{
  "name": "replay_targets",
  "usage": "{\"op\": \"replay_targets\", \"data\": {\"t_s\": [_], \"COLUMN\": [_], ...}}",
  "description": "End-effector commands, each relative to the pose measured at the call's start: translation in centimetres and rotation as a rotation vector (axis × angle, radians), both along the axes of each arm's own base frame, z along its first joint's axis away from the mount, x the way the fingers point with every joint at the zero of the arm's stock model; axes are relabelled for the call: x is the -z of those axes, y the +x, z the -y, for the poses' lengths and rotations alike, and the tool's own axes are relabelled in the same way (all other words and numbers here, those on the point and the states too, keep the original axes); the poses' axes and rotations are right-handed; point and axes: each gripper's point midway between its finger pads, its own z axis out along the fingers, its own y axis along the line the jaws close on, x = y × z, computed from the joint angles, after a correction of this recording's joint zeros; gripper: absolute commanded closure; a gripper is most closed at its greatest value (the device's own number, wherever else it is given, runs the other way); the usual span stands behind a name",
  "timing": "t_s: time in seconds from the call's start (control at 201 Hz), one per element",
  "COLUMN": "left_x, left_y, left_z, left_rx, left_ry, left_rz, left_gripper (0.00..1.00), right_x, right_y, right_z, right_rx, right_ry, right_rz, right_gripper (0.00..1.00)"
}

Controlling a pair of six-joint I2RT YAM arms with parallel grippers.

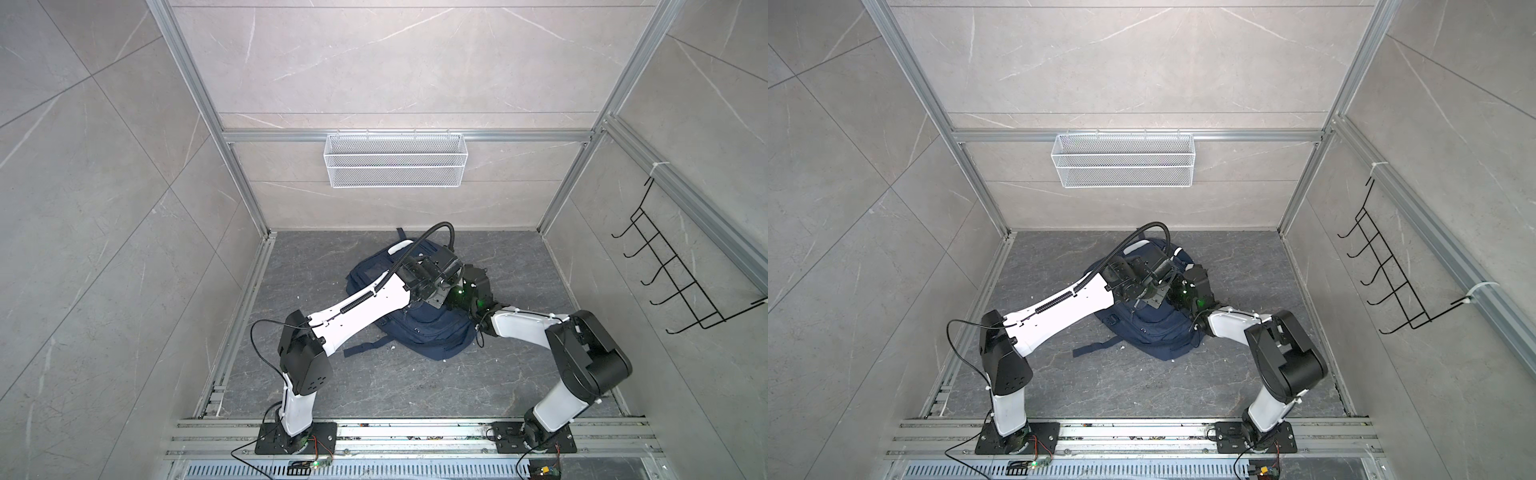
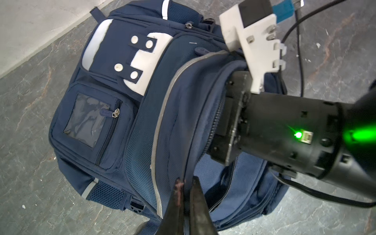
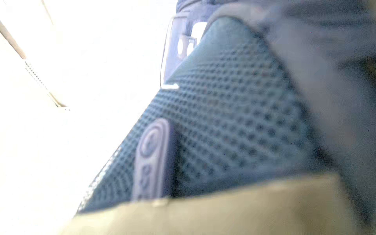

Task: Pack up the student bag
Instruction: 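Hold the bag opening with left gripper while right gripper lowers pencil case inside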

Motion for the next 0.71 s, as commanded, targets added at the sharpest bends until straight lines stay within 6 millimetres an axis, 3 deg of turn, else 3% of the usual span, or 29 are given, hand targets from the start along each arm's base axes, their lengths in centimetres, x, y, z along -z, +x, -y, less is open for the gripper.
{"op": "replay_targets", "data": {"t_s": [0.0, 0.169, 0.269, 0.528, 0.702], "left_x": [-4.6, -4.2, -4.1, -3.9, -3.3], "left_y": [-0.3, 0.2, 0.6, 1.8, 2.2], "left_z": [0.8, 1.5, 1.5, 1.0, 1.3], "left_rx": [0.009, 0.015, 0.01, -0.019, -0.014], "left_ry": [-0.159, -0.166, -0.172, -0.195, -0.21], "left_rz": [0.041, 0.025, 0.02, 0.006, -0.017], "left_gripper": [1.0, 1.0, 1.0, 1.0, 1.0], "right_x": [-1.3, -0.4, -0.6, -1.3, -1.1], "right_y": [1.5, 1.5, 0.9, -1.5, -4.4], "right_z": [-2.6, -3.2, -2.9, 0.8, 3.4], "right_rx": [-0.041, -0.093, -0.116, -0.099, -0.106], "right_ry": [0.066, -0.02, -0.083, -0.224, -0.312], "right_rz": [0.012, -0.043, -0.053, -0.068, -0.075], "right_gripper": [0.77, 0.52, 0.44, 0.4, 0.4]}}
